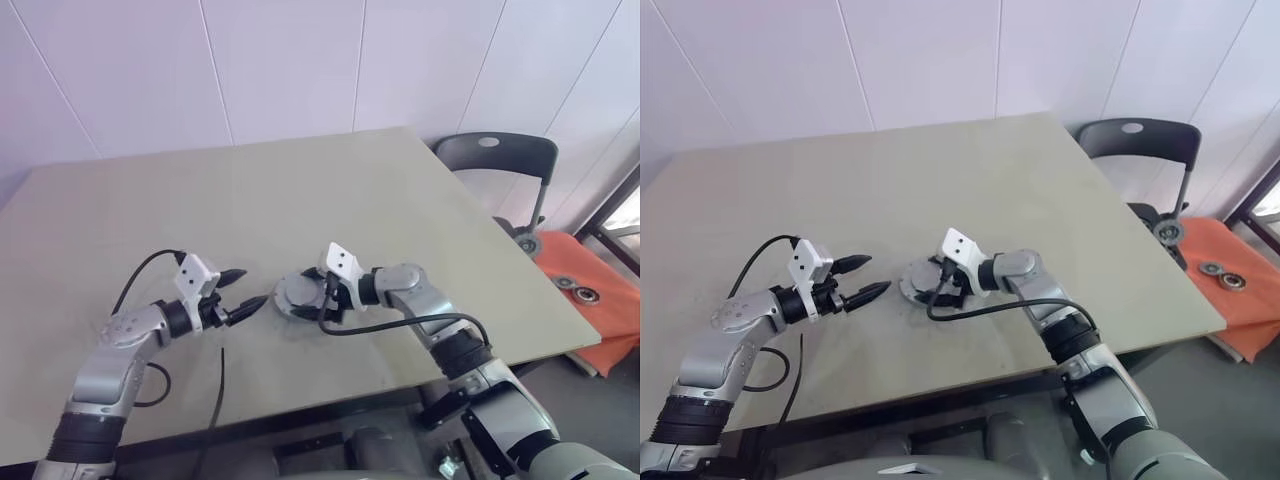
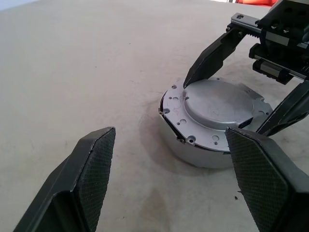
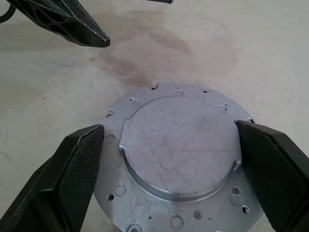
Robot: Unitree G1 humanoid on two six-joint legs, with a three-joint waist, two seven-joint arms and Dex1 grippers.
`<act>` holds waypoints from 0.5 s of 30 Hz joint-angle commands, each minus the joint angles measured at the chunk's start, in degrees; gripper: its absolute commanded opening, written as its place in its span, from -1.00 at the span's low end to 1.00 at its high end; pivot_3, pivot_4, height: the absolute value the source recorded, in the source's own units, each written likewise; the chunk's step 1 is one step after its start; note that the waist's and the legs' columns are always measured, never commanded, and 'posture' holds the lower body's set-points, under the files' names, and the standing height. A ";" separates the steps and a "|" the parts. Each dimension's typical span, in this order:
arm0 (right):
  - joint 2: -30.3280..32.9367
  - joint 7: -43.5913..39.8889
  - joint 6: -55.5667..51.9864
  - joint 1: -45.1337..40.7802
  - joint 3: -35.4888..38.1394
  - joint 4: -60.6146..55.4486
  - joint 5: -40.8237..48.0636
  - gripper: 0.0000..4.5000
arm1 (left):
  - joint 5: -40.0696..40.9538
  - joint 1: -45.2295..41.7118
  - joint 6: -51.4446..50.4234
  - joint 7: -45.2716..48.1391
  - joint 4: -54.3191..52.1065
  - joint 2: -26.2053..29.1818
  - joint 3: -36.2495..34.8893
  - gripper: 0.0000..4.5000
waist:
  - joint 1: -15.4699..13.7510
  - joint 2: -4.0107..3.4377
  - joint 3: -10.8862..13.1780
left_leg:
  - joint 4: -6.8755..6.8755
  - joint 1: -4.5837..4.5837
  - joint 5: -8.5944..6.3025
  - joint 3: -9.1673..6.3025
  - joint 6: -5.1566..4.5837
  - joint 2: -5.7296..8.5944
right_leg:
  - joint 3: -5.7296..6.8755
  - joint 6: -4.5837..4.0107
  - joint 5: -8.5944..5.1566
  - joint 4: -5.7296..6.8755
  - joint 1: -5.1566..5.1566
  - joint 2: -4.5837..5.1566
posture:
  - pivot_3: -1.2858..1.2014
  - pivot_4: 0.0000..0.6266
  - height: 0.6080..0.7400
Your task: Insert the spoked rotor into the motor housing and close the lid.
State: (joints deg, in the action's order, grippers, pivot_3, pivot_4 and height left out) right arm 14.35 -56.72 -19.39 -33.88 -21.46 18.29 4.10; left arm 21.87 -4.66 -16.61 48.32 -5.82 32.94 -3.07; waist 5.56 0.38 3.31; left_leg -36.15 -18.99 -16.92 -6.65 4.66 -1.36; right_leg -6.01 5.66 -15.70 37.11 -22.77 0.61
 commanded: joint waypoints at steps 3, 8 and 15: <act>-0.50 0.41 0.31 0.78 -1.82 2.47 -1.94 0.44 | 0.16 -0.09 0.95 -0.24 -2.10 -0.12 -0.75 0.72 | 0.02 0.00 0.00 | 0.03 0.16 0.00 0.00 0.00 0.00 | 0.00 0.01 -0.03 -0.01 0.12 0.00 | 0.03 -1.00 1.00; -0.65 0.61 0.15 0.70 -1.89 2.82 -2.28 0.42 | 0.18 -0.11 0.97 -0.27 -2.11 -0.22 -0.75 0.72 | 0.02 0.00 0.00 | 0.05 0.48 0.00 0.00 0.00 0.00 | 0.00 -0.14 -0.13 -0.02 0.39 0.00 | 0.03 -1.00 1.00; -1.71 2.12 0.62 -0.85 -1.08 4.89 -2.45 0.42 | 0.22 -0.38 1.00 -0.15 -1.91 -0.33 -0.90 0.72 | 0.22 0.00 0.00 | 0.05 0.54 0.00 0.01 0.00 0.00 | -0.01 -0.14 -0.14 -0.01 0.44 -0.01 | 0.03 -1.00 1.00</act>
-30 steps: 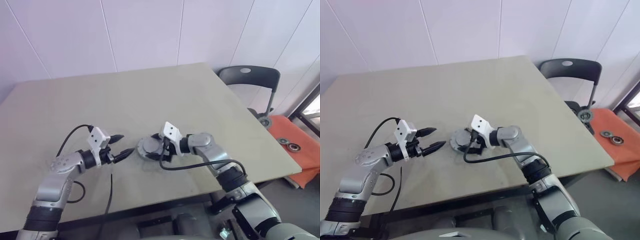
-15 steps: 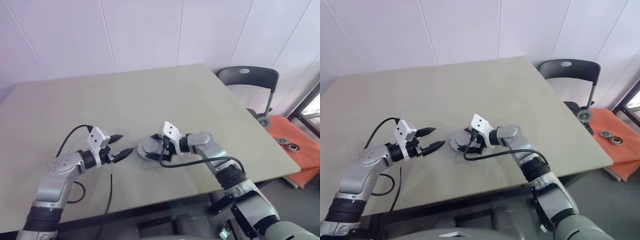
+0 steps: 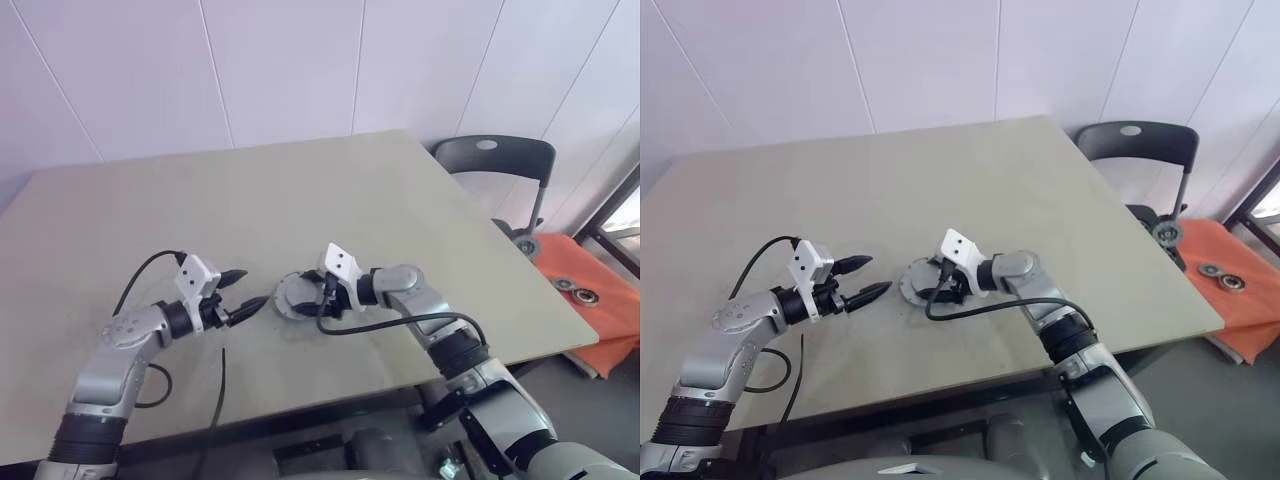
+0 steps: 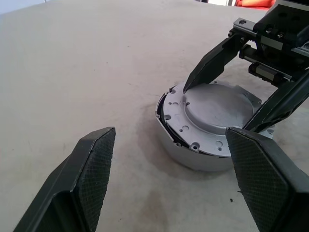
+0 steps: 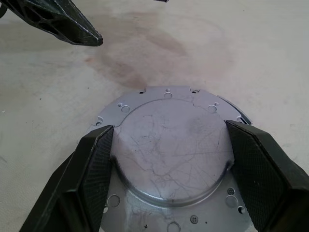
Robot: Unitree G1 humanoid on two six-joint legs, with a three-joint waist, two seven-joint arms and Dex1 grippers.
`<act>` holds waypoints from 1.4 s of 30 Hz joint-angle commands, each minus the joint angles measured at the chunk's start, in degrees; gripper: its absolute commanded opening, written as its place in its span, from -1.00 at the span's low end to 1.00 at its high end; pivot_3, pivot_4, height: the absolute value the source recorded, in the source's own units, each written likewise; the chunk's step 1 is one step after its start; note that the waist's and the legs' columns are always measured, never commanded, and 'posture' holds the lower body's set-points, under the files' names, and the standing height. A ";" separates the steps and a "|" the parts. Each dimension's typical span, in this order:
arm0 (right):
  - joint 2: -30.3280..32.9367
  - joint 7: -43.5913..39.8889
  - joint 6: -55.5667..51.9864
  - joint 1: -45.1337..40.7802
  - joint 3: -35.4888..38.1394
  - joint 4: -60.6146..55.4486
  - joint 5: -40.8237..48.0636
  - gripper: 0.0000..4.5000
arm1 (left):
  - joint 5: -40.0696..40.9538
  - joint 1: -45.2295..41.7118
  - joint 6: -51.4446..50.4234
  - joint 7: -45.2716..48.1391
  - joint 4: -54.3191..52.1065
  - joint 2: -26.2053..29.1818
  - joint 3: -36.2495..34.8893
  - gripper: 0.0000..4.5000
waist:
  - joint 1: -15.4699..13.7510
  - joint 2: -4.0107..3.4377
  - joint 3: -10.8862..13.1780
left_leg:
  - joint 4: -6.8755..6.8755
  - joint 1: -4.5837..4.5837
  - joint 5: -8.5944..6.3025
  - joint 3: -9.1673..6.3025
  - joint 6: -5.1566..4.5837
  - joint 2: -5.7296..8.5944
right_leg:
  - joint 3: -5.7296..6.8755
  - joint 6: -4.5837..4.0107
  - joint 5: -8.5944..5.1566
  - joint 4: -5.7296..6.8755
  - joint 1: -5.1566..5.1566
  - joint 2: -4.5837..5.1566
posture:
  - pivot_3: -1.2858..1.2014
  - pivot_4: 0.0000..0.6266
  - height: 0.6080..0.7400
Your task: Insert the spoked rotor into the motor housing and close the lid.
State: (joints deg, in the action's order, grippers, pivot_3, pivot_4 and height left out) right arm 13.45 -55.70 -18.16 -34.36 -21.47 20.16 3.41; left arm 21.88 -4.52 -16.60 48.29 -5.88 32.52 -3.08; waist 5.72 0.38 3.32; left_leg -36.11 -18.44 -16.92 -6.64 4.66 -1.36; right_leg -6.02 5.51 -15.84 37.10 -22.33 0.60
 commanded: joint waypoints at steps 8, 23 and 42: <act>-3.44 1.21 -3.22 -3.89 2.77 5.06 1.06 0.42 | 0.23 -0.34 0.96 -0.15 -1.80 0.30 -1.25 0.72 | 0.33 -0.01 0.01 | -0.05 0.05 0.00 0.00 0.00 -0.01 | -0.02 -0.09 0.03 0.08 0.01 -0.04 | 0.03 -1.00 1.00; -3.81 -1.57 -3.53 -3.45 2.29 2.17 2.09 0.42 | 0.26 -0.20 0.97 -0.26 -1.83 0.49 -1.66 0.72 | 0.36 -0.02 0.03 | 0.10 -0.08 0.00 0.01 0.00 -0.02 | -0.03 -0.05 0.04 0.01 -0.17 -0.04 | 0.03 -1.00 1.00; -6.70 1.42 -1.88 -2.57 0.33 4.03 -0.91 0.42 | 0.35 0.06 0.54 -0.22 -2.79 0.36 -1.56 0.72 | 1.68 -0.01 0.04 | 0.11 -0.06 0.00 0.01 0.00 -0.02 | -0.03 -0.06 0.04 0.01 -0.17 -0.04 | 0.03 -1.00 1.00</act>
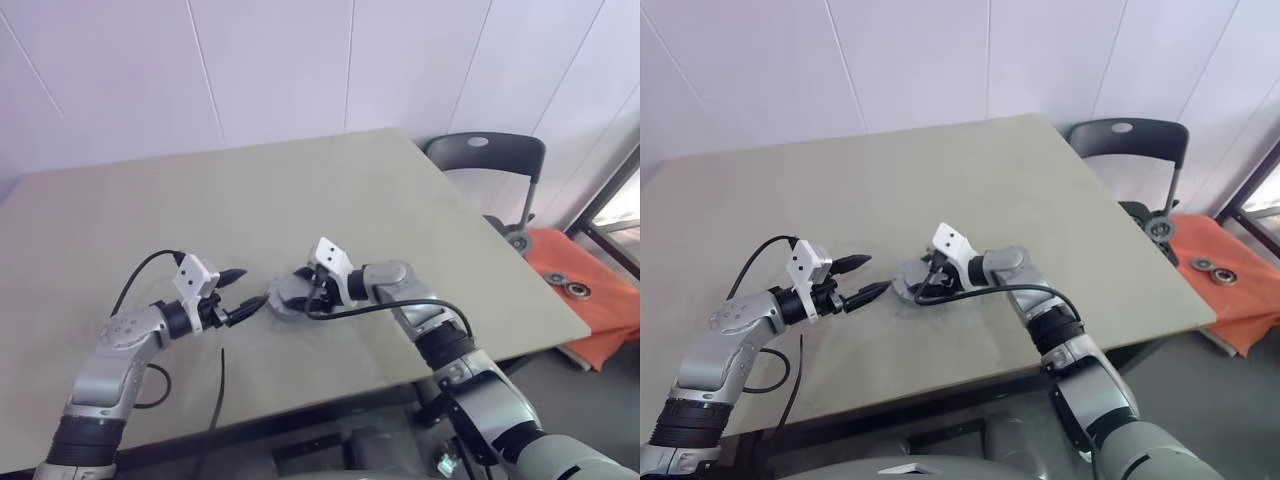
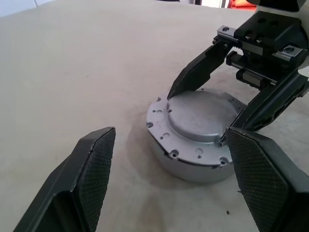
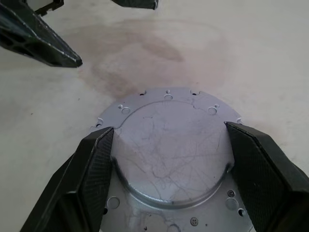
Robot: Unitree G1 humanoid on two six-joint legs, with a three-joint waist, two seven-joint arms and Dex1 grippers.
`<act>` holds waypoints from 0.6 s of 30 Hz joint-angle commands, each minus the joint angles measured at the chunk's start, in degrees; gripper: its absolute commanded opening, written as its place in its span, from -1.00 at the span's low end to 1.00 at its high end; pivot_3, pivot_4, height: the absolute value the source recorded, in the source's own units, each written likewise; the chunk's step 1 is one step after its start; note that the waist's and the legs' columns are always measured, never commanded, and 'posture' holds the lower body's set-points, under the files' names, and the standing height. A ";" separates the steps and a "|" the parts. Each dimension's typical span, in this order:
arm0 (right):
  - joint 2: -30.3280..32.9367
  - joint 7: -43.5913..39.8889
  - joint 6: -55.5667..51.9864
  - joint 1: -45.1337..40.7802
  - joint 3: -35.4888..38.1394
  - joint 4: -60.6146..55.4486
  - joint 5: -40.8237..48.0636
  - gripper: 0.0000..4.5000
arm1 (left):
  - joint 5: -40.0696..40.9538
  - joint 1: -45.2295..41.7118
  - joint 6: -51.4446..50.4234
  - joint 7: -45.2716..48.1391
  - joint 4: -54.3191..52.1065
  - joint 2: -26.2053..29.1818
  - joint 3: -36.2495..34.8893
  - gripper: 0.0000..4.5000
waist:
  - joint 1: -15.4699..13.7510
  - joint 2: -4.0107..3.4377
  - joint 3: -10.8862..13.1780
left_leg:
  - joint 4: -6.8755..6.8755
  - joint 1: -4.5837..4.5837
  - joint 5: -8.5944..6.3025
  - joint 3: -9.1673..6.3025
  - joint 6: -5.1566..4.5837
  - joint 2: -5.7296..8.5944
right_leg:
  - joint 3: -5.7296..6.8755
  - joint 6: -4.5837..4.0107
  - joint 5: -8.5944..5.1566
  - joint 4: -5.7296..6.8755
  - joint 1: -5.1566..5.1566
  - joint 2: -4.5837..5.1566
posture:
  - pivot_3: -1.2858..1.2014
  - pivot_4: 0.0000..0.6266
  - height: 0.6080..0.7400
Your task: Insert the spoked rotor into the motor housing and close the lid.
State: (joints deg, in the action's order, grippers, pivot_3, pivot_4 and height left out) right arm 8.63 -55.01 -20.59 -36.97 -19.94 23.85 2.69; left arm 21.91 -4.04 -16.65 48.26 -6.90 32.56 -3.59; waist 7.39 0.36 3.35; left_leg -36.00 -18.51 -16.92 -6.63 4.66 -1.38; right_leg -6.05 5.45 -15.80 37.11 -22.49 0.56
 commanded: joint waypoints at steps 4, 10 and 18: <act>-2.37 1.30 0.72 -0.30 -1.03 0.78 -0.42 0.42 | 0.27 -0.52 0.55 -0.28 -1.71 0.20 -0.91 0.72 | 0.06 0.00 0.00 | 0.01 0.02 0.00 0.00 0.00 -0.02 | 0.00 0.00 0.00 0.02 0.00 -0.02 | 0.03 -1.00 1.00; -2.02 0.37 0.37 -0.24 -1.76 0.64 -0.91 0.42 | 0.26 -0.68 0.56 -0.46 -1.73 0.08 -0.90 0.72 | 0.07 0.00 0.00 | -0.01 0.03 0.00 0.00 0.00 -0.02 | -0.01 -0.01 0.00 0.01 0.00 -0.02 | 0.03 -1.00 1.00; -1.72 -0.89 0.04 0.71 -3.47 1.04 -2.70 0.42 | 0.33 -0.47 0.66 -0.75 -1.85 -0.16 -0.75 0.72 | 0.07 0.00 0.00 | 0.03 0.03 0.00 0.00 0.00 -0.02 | 0.00 -0.01 0.00 0.00 0.00 -0.02 | 0.03 -1.00 1.00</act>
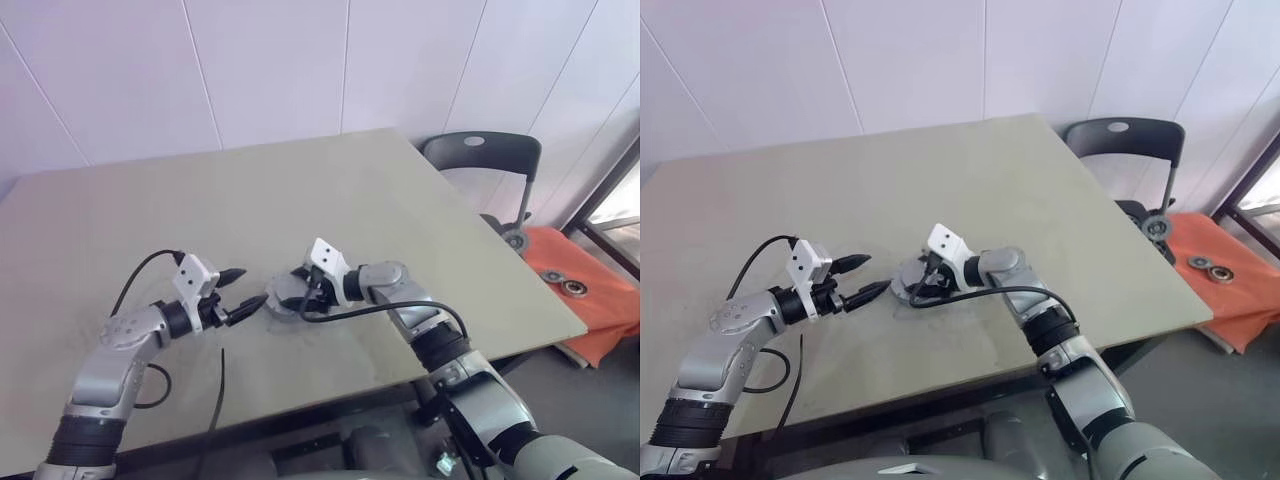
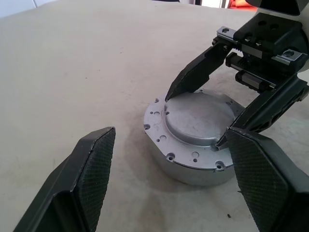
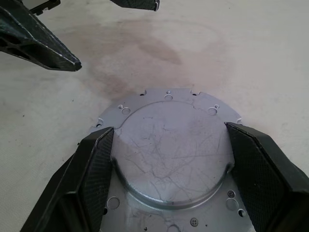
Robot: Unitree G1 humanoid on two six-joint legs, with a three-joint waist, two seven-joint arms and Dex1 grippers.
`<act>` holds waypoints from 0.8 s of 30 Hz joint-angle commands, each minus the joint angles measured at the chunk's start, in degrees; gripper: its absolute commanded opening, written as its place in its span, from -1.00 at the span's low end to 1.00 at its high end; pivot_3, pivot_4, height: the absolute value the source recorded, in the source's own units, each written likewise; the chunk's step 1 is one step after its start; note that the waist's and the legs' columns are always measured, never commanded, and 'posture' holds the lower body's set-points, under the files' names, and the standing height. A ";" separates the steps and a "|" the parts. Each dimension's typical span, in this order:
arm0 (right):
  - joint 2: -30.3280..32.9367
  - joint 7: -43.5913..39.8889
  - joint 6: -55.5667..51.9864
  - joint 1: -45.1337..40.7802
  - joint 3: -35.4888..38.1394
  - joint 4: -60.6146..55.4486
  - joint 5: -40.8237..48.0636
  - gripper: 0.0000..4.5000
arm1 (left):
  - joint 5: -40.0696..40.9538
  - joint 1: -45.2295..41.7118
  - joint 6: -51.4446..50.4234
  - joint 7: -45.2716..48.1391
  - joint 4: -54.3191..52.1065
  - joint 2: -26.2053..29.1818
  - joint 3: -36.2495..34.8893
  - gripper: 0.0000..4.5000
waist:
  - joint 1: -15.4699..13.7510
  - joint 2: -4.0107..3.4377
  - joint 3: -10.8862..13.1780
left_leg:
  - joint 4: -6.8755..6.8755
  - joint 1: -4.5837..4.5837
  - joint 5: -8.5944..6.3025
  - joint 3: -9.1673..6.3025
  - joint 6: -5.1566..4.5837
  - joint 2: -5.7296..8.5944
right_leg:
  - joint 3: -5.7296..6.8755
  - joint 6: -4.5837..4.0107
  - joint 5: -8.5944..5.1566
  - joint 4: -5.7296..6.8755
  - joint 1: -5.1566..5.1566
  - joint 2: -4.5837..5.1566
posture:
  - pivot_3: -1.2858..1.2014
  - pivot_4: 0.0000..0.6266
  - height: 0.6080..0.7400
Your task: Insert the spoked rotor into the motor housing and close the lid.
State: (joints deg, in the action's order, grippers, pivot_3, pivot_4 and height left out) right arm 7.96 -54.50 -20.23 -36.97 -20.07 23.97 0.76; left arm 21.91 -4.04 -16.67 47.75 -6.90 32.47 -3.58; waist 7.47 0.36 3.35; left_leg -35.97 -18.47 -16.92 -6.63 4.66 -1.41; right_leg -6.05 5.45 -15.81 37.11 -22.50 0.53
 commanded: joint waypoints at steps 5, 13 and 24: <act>-1.11 -1.69 0.07 1.19 -3.66 1.43 -1.47 0.42 | 0.32 -0.49 0.70 -0.39 -1.82 -0.15 -0.77 0.72 | -0.01 0.00 0.00 | 0.02 0.00 0.00 0.00 0.00 0.00 | 0.00 0.00 0.00 -0.01 0.00 0.00 | 0.03 -1.00 1.00; -3.15 -0.02 3.25 0.84 -4.27 7.48 -3.37 0.42 | 0.44 -0.33 0.41 -0.74 -2.22 -0.28 -0.68 0.72 | 0.54 0.02 -0.03 | 0.06 0.18 0.00 0.00 0.00 -0.04 | -0.01 -0.03 -0.01 0.02 0.08 -0.05 | 0.03 -1.00 1.00; -4.55 1.14 7.31 -0.77 -4.03 15.83 -5.53 0.42 | 0.54 0.57 -0.04 -1.18 -3.24 -0.29 -0.96 0.72 | 1.81 0.04 -0.05 | 0.06 0.25 0.00 -0.01 0.00 -0.04 | -0.03 -0.08 0.01 0.07 0.27 -0.07 | 0.03 -1.00 1.00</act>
State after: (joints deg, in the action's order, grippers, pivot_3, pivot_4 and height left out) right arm 4.43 -54.32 -11.57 -39.57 -20.07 34.02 -1.27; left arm 21.93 -2.93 -17.02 46.96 -7.64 32.09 -3.56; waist 9.28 0.40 3.31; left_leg -35.91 -18.21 -16.92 -6.65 4.67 -1.45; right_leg -6.08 5.35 -15.79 37.18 -22.22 0.46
